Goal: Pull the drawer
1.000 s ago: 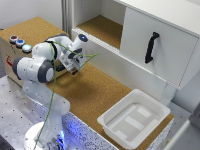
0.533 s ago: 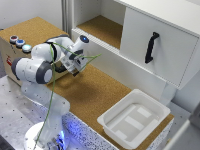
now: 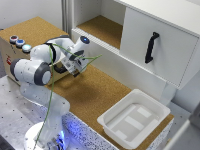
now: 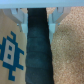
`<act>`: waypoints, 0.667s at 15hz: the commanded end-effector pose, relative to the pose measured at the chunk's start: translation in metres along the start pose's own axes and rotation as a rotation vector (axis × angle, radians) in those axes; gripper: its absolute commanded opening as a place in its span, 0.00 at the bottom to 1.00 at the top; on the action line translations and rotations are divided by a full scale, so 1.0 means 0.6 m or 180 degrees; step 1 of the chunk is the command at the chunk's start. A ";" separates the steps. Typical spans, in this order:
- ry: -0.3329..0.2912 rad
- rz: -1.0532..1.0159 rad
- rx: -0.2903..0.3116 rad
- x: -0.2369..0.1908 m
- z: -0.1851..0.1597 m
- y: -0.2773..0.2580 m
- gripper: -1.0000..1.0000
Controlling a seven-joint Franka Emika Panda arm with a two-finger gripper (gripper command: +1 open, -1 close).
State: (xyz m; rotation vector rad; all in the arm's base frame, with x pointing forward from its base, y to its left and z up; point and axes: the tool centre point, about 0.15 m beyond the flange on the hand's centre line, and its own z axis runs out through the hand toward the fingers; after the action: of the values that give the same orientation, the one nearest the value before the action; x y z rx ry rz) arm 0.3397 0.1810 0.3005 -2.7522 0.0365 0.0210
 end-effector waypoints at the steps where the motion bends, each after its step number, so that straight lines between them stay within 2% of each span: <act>1: -0.0322 -0.0210 -0.0303 -0.003 0.074 0.064 1.00; 4: -0.0433 -0.0293 -0.0402 0.009 0.079 0.050 1.00; 6: -0.0388 -0.0326 -0.0493 0.012 0.067 0.038 1.00; 8: -0.0325 -0.0367 -0.0689 0.016 0.046 0.020 1.00; 10: -0.0240 -0.0335 -0.0970 0.020 0.021 0.002 1.00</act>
State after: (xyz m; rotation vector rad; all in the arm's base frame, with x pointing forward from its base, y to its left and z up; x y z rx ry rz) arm 0.3294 0.1629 0.2708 -2.8532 -0.1186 0.0639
